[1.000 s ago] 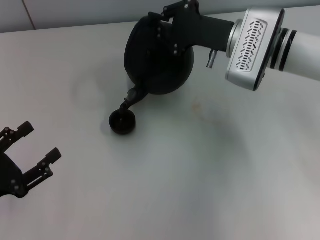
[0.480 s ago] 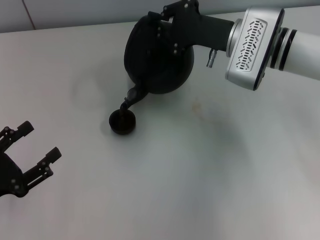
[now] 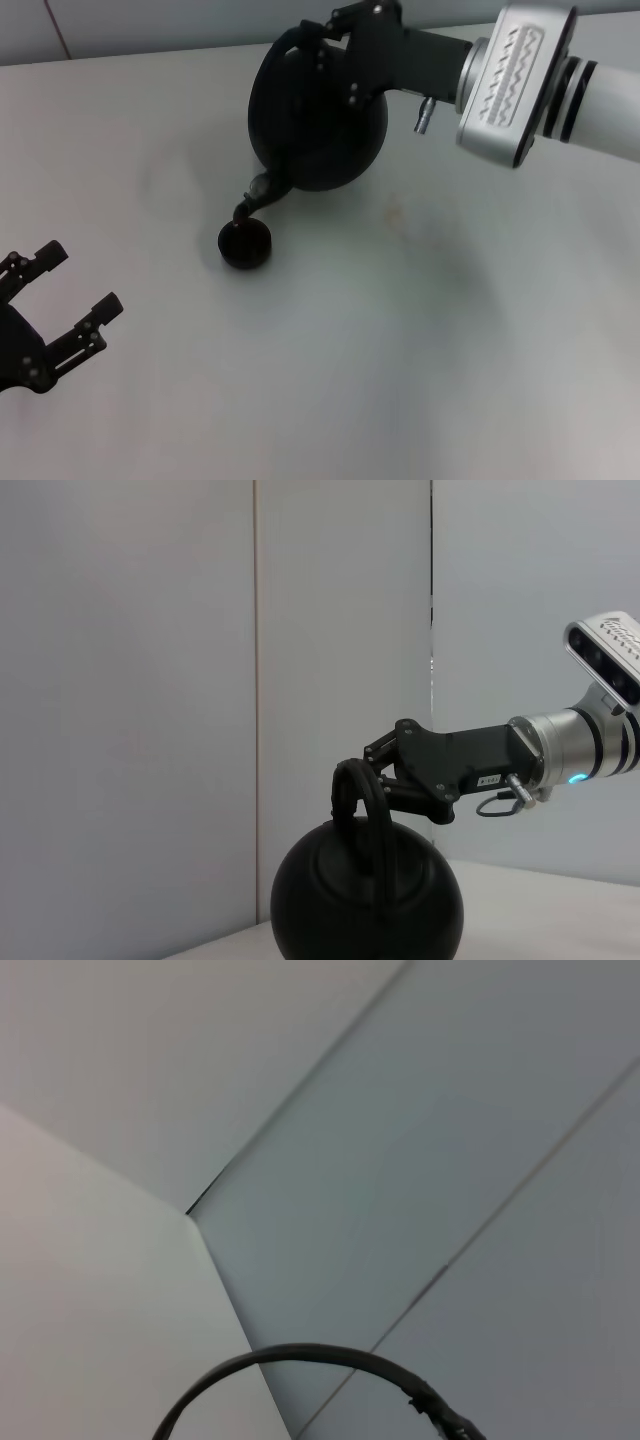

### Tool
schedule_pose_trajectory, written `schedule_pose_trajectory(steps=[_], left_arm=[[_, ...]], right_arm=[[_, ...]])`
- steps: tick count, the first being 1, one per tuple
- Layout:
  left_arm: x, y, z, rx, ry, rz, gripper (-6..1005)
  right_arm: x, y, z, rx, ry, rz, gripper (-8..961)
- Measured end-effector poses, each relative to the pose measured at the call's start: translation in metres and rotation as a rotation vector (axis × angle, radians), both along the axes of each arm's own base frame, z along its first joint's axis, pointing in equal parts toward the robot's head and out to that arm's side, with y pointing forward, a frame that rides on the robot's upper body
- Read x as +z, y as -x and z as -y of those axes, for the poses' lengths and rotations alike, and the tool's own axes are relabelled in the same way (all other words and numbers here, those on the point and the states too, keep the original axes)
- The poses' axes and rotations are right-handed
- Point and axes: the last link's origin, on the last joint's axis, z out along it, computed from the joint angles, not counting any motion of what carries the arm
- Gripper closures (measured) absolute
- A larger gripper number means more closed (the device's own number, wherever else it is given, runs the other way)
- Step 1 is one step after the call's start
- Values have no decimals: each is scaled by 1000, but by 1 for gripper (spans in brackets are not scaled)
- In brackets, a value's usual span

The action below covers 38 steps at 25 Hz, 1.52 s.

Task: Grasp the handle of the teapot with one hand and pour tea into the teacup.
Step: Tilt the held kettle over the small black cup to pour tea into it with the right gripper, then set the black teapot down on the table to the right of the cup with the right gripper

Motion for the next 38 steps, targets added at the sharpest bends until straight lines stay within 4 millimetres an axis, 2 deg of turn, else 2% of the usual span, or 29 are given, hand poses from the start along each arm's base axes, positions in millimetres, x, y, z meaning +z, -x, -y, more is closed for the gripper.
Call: schedule_pose_trajectory(steps=[6, 12, 16, 18, 21, 22, 26, 31, 38], left_arm=[[0, 0, 0, 4, -2, 3, 186], [1, 0, 0, 3, -1, 3, 186], [1, -1, -2, -2, -3, 2, 186], [1, -1, -2, -4, -4, 1, 186], [1, -1, -3, -7, -4, 0, 186], [1, -1, -3, -7, -4, -1, 186], [2, -1, -4, -6, -2, -1, 186], [2, -1, -5, -5, -2, -4, 186], [3, -1, -5, -6, -3, -6, 186]], right_arm=[[13, -19, 3, -224, 46, -224, 844], [25, -39, 10, -364, 52, -390, 836], [31, -60, 26, -444, 50, -508, 831], [32, -64, 30, -454, 47, -534, 829], [35, -80, 51, -478, 31, -627, 825], [35, -80, 51, -478, 31, -627, 824], [35, -99, 71, -516, 20, -659, 819], [29, -108, 82, -539, 7, -643, 813], [23, -112, 87, -554, 0, -629, 805]])
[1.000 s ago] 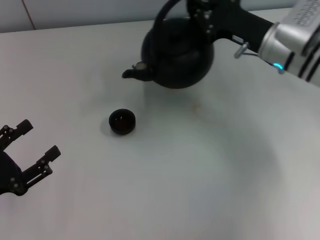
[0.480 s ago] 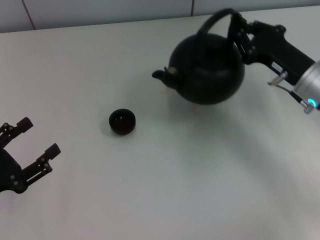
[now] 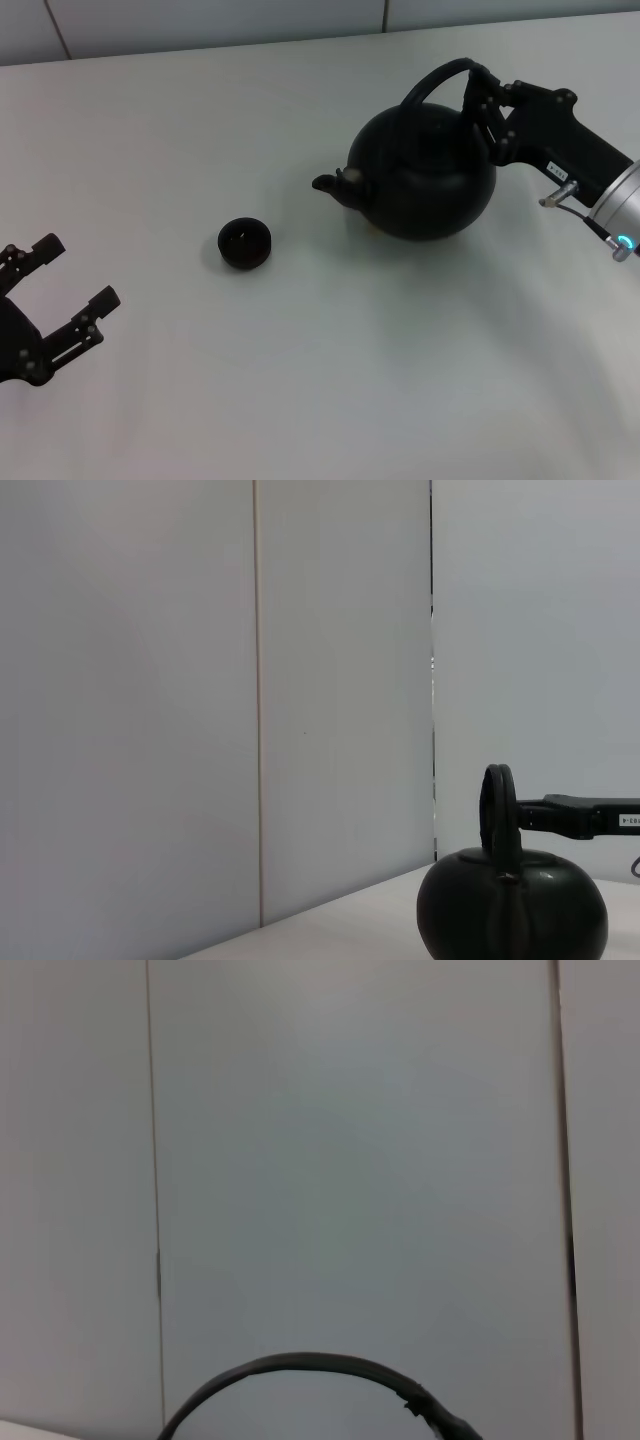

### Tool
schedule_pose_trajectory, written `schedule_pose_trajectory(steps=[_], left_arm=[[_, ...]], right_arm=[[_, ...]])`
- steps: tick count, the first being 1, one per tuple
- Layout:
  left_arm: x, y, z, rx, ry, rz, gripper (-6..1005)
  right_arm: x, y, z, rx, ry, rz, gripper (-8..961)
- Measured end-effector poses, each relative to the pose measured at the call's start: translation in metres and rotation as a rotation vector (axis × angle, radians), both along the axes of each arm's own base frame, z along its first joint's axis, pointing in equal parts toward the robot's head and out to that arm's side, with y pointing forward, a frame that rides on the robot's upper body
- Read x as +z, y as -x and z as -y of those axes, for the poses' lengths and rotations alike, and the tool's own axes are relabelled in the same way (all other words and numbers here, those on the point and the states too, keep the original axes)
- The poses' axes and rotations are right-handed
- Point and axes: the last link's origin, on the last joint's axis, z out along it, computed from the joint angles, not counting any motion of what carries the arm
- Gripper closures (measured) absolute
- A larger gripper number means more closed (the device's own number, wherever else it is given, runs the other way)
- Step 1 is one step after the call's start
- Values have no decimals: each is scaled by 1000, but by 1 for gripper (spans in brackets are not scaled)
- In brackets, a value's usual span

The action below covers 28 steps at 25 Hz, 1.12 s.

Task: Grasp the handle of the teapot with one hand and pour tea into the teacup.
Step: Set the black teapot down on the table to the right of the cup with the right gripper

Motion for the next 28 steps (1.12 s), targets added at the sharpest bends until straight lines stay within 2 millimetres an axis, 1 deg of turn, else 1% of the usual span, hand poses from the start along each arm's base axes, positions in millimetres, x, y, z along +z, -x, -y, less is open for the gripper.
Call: schedule_pose_trajectory(steps=[10, 17, 23, 28], left_arm=[[0, 1, 2, 3, 0, 0, 186], [0, 1, 3, 4, 0, 4, 186], [0, 1, 3, 3, 2, 9, 186], [-1, 0, 4, 4, 4, 13, 186]], right_arm=[[-5, -1, -1, -18, 13, 7, 793], [-11, -1, -1, -12, 7, 57, 784], [-11, -7, -1, -47, -49, 86, 777], [-12, -6, -2, -54, -60, 84, 771]])
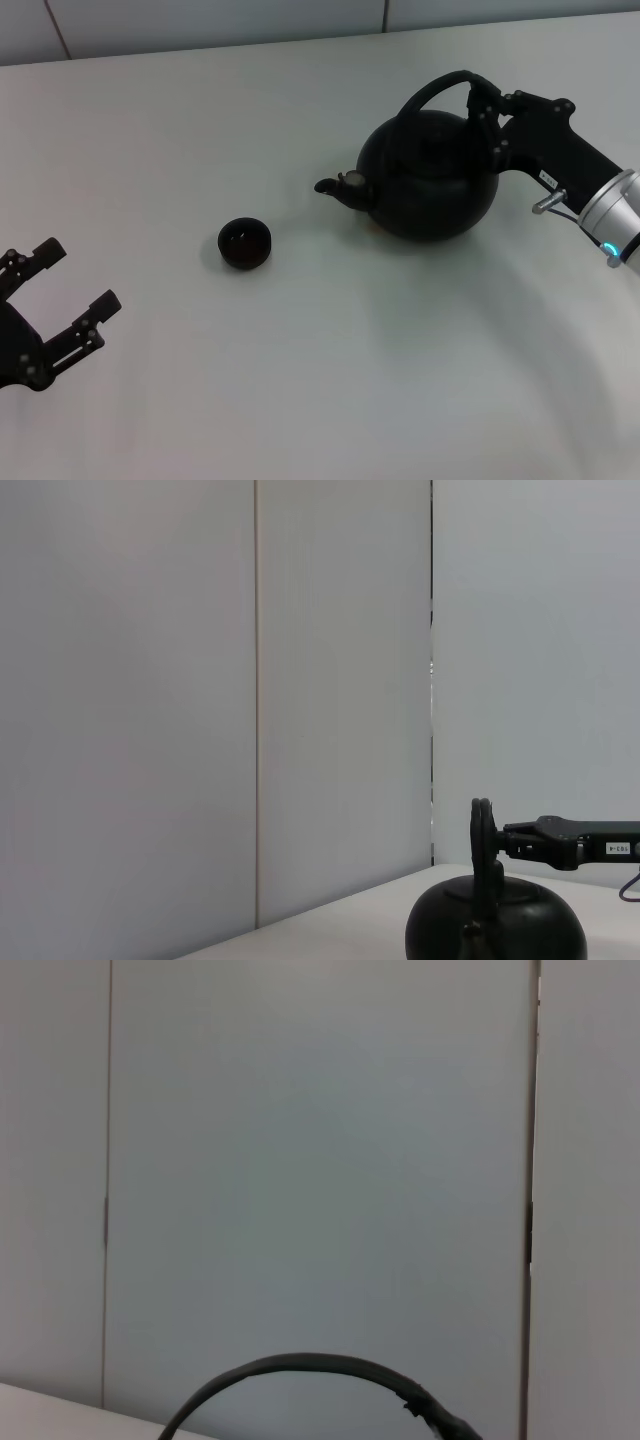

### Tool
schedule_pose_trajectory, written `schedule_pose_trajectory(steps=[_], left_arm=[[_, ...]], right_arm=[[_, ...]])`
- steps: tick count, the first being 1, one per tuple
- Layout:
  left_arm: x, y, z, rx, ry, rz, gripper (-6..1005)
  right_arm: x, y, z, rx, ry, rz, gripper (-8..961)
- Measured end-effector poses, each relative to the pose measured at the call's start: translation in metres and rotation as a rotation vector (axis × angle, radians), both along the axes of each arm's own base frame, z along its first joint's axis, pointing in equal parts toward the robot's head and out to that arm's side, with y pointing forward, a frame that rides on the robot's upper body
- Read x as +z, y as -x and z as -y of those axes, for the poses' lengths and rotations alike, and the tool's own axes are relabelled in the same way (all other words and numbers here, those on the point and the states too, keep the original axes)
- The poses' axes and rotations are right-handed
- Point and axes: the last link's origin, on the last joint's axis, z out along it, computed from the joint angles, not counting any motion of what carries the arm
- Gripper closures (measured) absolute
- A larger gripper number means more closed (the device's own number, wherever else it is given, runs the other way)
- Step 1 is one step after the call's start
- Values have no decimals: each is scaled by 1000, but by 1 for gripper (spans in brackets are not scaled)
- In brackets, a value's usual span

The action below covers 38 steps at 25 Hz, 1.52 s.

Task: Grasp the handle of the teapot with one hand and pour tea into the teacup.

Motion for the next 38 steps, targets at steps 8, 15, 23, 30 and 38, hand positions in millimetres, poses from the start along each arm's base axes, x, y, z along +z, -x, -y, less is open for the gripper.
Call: schedule_pose_trajectory(steps=[8, 15, 23, 30, 38], left_arm=[[0, 0, 0, 1, 0, 1, 186], [0, 0, 0, 2, -3, 2, 186], [0, 0, 1, 1, -3, 5, 186], [0, 0, 1, -4, -7, 1, 186], [-1, -1, -5, 5, -5, -8, 186]], right_arm=[[-3, 0, -1, -8, 19, 4, 761], [-1, -3, 3, -17, 4, -8, 708], [3, -5, 9, 3, -13, -20, 370], [11, -21, 45, 3, -45, -68, 295], [23, -42, 89, -55, -130, -144, 264]])
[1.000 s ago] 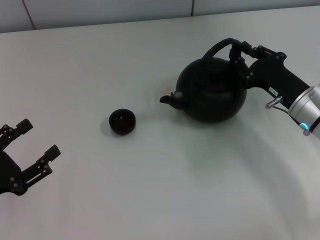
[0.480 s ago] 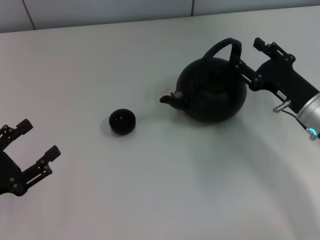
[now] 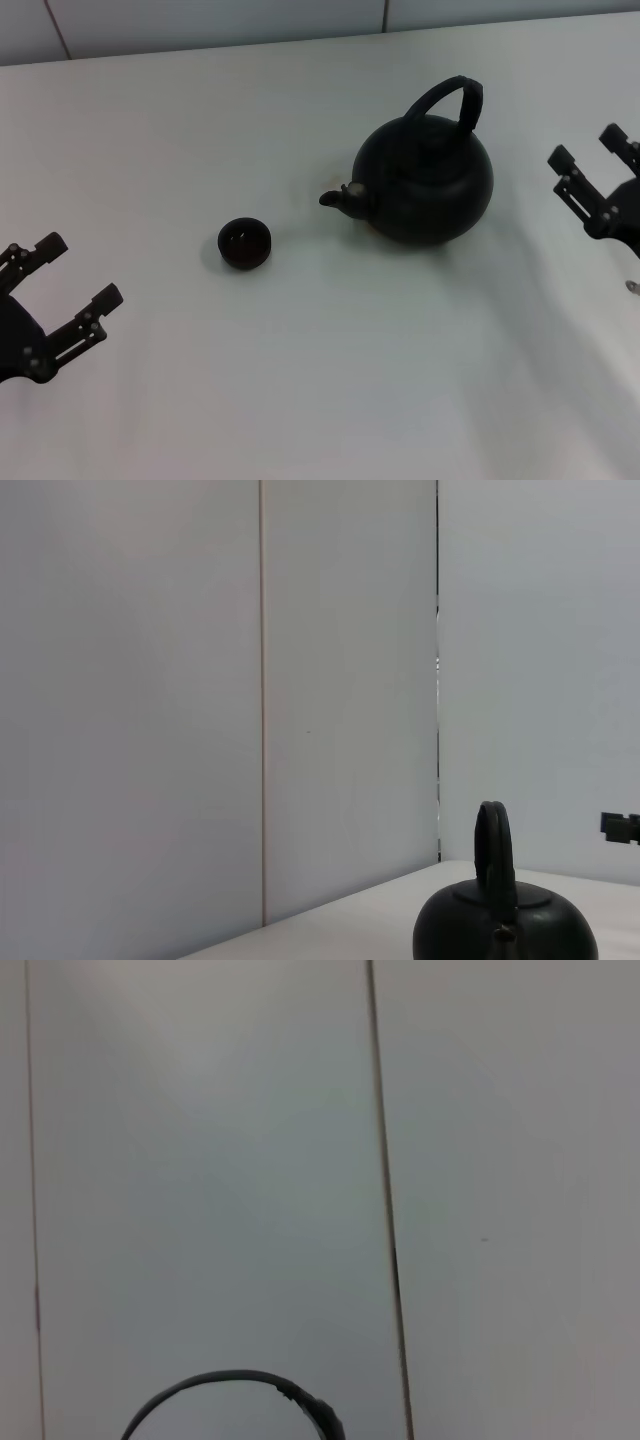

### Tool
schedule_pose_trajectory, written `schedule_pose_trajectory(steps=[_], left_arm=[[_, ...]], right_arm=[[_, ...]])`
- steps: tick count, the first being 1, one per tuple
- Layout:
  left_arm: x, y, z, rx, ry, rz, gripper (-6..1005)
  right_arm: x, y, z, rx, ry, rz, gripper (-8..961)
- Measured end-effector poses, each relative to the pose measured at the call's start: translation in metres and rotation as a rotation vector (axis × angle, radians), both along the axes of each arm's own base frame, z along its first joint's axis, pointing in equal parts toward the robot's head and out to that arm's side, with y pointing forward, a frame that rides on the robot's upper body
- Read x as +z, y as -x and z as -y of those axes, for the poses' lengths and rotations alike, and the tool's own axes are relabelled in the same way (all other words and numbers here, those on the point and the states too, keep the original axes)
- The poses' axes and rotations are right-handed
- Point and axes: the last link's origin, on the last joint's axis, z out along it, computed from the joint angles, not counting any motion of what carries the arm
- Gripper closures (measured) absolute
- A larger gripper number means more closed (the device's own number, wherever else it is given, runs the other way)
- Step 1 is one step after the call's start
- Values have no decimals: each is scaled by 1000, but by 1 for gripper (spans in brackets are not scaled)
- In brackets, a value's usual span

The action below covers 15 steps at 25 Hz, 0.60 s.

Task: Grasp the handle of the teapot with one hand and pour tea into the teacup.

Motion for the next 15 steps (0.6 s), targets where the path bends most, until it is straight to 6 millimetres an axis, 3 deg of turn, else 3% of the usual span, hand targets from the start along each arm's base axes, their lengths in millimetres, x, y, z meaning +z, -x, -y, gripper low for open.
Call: schedule_pose_trajectory(steps=[5, 9, 12, 15], left_arm=[[3, -3, -6, -13, 17, 1, 186], [9, -5, -14, -39, 75, -19, 186], [15, -7, -25, -61, 170, -55, 186], [19, -10, -35, -70, 251, -93, 186]], right_arm=[[6, 1, 9, 62, 96, -41, 265], [16, 11, 10, 219, 374, 31, 265], [27, 20, -4, 276, 606, 116, 265], [30, 24, -14, 285, 677, 159, 265]])
